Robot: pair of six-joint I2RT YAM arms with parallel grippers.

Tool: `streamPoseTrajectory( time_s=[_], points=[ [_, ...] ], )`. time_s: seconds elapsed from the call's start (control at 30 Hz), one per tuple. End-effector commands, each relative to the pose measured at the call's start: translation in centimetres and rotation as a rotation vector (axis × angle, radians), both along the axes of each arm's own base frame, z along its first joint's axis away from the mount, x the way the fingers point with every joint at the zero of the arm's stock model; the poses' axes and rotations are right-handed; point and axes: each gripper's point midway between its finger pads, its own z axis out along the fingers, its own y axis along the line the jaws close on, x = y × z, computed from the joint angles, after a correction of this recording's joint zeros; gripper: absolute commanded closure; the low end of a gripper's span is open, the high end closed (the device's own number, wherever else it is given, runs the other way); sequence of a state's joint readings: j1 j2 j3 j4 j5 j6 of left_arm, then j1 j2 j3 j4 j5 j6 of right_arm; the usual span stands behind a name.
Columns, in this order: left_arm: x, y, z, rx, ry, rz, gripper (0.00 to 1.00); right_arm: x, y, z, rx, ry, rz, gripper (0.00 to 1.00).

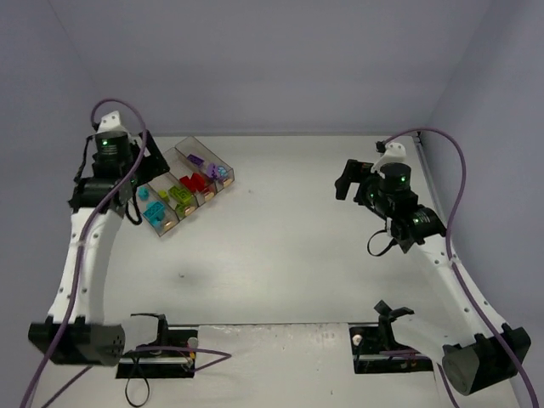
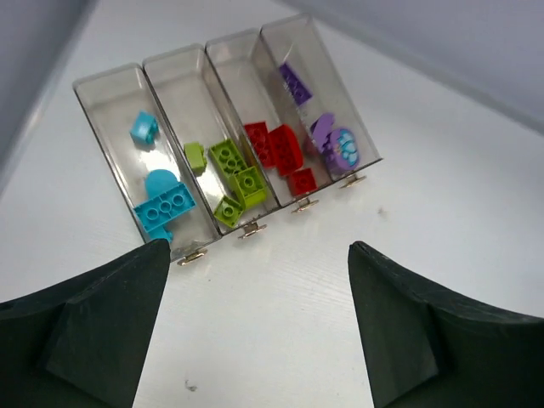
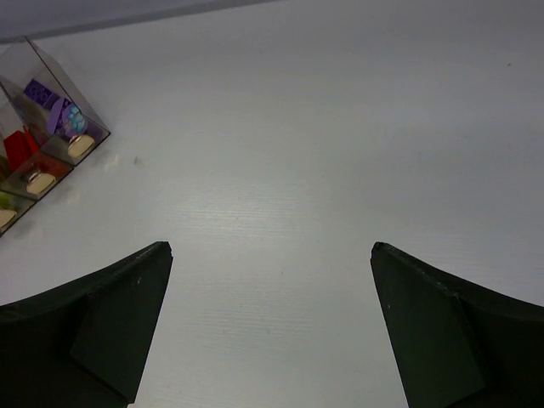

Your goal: Sort the legos into containers by color

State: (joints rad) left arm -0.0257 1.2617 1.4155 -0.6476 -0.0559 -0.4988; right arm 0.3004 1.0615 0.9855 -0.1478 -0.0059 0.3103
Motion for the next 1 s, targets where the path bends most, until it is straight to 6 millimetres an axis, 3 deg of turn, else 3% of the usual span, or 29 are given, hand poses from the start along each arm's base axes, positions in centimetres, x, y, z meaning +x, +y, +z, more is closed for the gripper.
streamPoseTrajectory(
  time_s=[0.0, 0.1, 0.23, 0.47, 0.87, 0.97],
  points=[
    [-5.2, 0.8, 5.0, 0.079, -0.074, -0.035, 0.21, -0.5, -2.5, 5.5, -0.063, -0.146, -0.069, 0.00],
    [-8.7, 1.3, 6.3, 0.098, -0.093, -0.022, 0.21, -1.6, -3.9, 7.5, -0.099, -0.206, -0.108, 0.00],
    [-12.2, 2.3, 5.7, 0.111, -0.077, 0.041, 0.21, -3.7, -5.6, 10.8, -0.123, -0.303, -0.150, 0.00],
    [-16.7, 3.0, 6.0, 0.108, -0.195, 0.105, 0.21, -6.0, -6.7, 12.7, -0.130, -0.369, -0.181, 0.00],
    [-20.8, 4.6, 4.2, 0.113, -0.218, 0.203, 0.20, -8.0, -4.8, 14.1, -0.118, -0.428, -0.094, 0.00],
    [-21.3, 4.7, 3.9, 0.112, -0.211, 0.203, 0.15, -8.2, -4.3, 14.3, -0.120, -0.437, -0.075, 0.00]
  ],
)
